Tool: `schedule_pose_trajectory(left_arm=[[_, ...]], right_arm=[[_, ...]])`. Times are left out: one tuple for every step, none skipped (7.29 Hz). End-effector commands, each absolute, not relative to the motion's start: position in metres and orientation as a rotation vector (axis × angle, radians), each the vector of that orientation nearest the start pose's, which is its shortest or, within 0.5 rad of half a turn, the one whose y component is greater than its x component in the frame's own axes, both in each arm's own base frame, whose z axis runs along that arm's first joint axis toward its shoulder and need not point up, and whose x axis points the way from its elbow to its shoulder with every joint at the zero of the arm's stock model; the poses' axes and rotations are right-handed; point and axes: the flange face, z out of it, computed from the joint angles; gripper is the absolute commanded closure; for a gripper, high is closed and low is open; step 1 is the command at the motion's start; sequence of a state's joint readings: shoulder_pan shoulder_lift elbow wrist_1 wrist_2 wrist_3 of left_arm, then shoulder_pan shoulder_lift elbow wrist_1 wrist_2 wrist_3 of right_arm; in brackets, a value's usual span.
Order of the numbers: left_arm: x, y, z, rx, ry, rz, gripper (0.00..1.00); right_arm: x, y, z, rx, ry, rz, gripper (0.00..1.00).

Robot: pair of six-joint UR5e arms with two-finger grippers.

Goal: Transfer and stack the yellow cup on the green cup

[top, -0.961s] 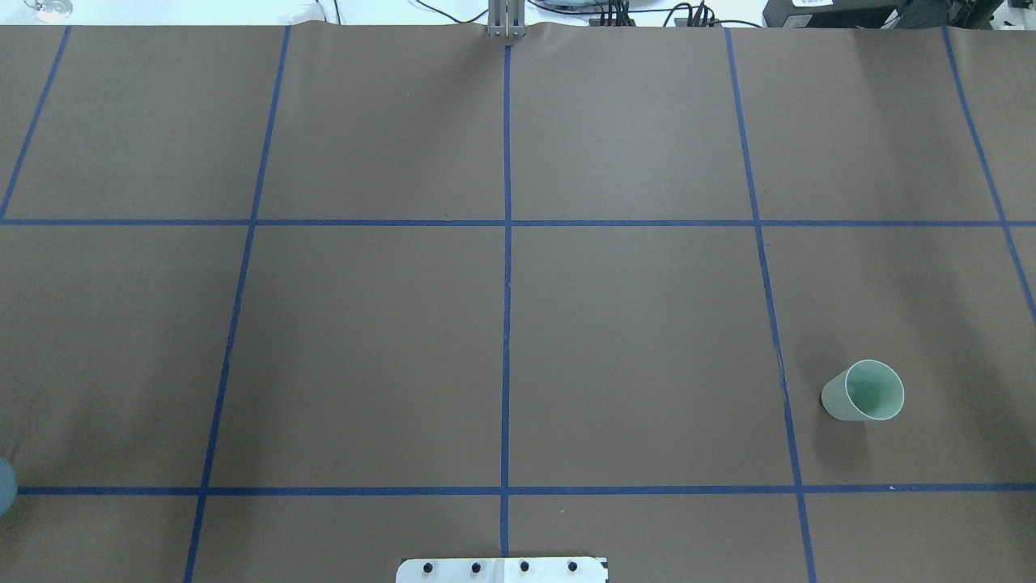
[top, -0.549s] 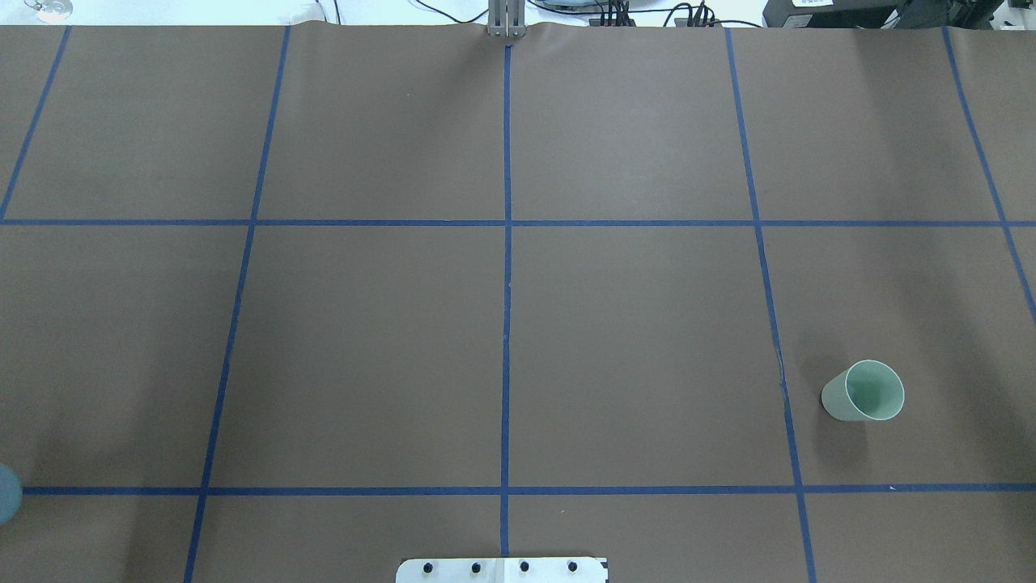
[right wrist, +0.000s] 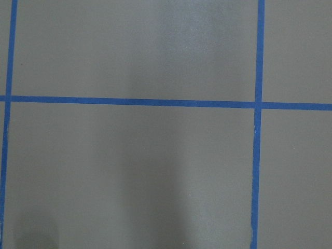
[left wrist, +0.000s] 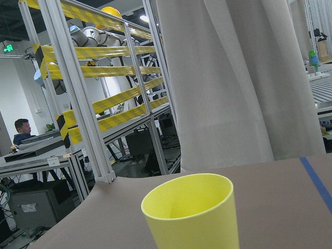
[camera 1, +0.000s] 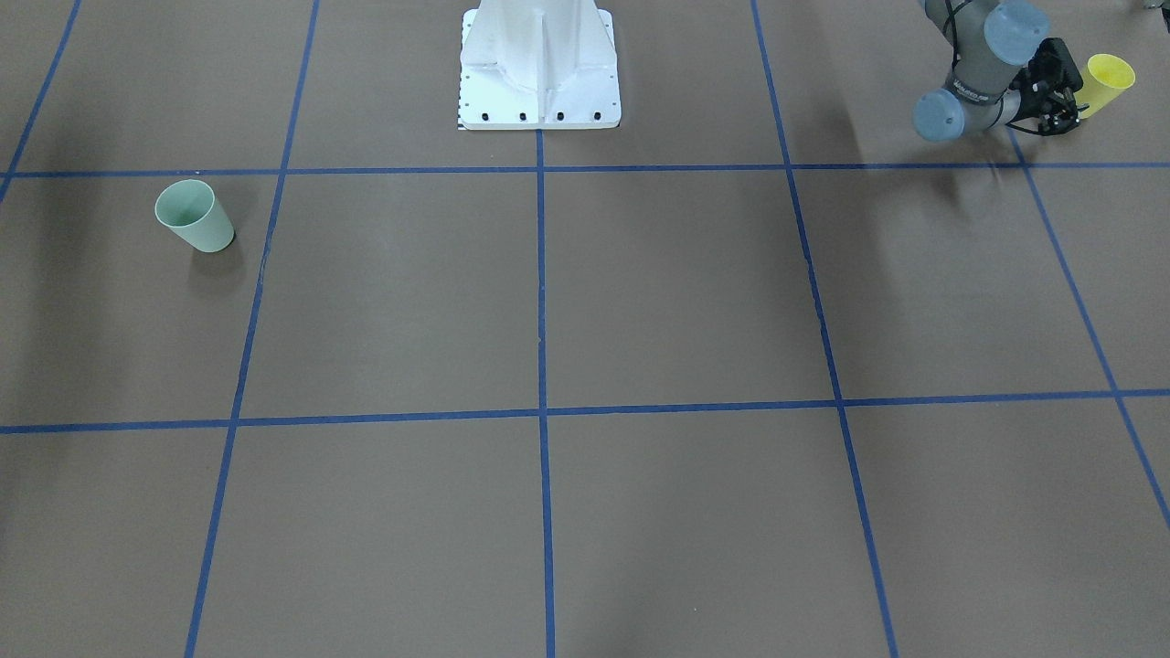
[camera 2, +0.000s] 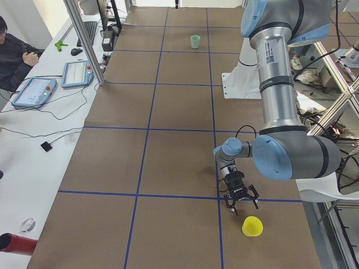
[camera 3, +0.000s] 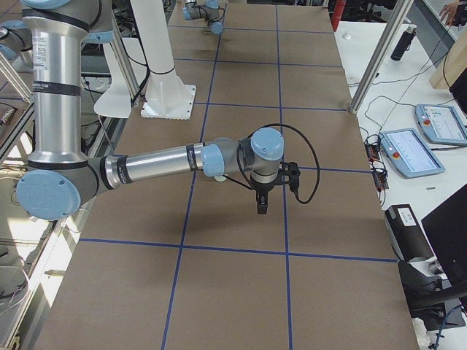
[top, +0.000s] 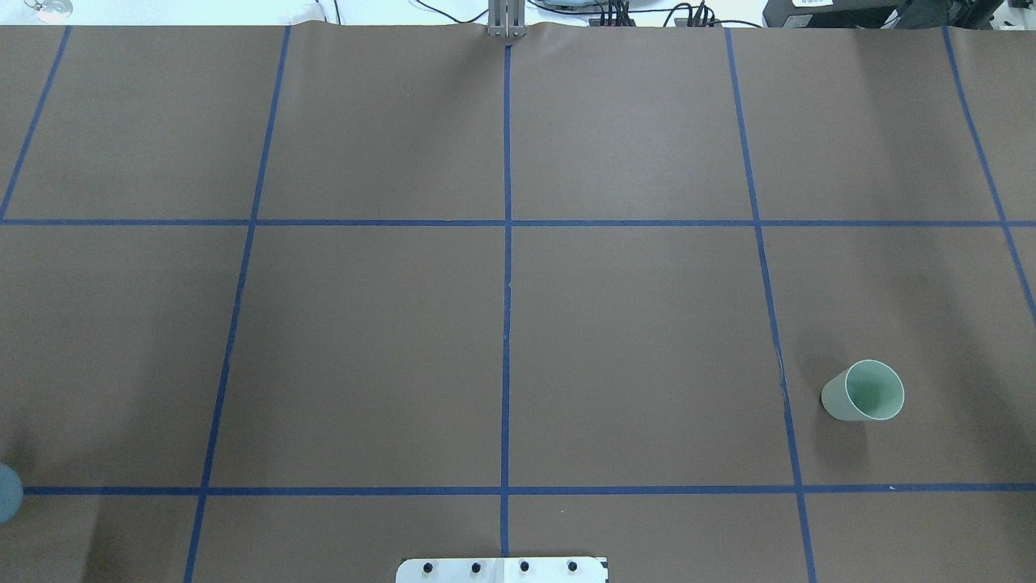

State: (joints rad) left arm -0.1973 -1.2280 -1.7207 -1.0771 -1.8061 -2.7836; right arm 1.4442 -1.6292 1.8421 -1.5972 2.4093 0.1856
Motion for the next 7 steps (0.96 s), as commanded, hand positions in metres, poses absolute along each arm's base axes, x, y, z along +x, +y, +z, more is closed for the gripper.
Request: schedule_pose_trajectory(left_arm=[[0.227,-0.158,0.785,0.16,-0.791,-1.424,0.0],[0.223,-0.157,0.79,0.17,-0.803,-1.42,0.0],[0.22,-0.157,0.8,0.174,-0.808,-1.418,0.0],[0.217,-0.157,0.812,0.175,-0.806,-1.418,0.0],[0.213,-0.156,0.821,0.178,-0.811,-1.416,0.0],[0.207,-0.155,0.828,0.189,-0.824,-1.414,0.0],[0.204,-0.154,0.836,0.191,-0.826,-1.415,0.0]], right_arm=[[-0.003,-0.473,0.552,0.038,-0.852,-0.026,0.0],[-0.004,-0.474,0.552,0.038,-0.852,-0.028,0.0],[-0.004,-0.474,0.552,0.038,-0.852,-0.028,0.0],[-0.005,-0.474,0.553,0.036,-0.85,-0.03,0.0],[-0.005,-0.474,0.552,0.036,-0.852,-0.03,0.0],[-0.006,-0.474,0.553,0.034,-0.85,-0.031,0.0],[-0.006,-0.474,0.552,0.035,-0.85,-0.032,0.0]])
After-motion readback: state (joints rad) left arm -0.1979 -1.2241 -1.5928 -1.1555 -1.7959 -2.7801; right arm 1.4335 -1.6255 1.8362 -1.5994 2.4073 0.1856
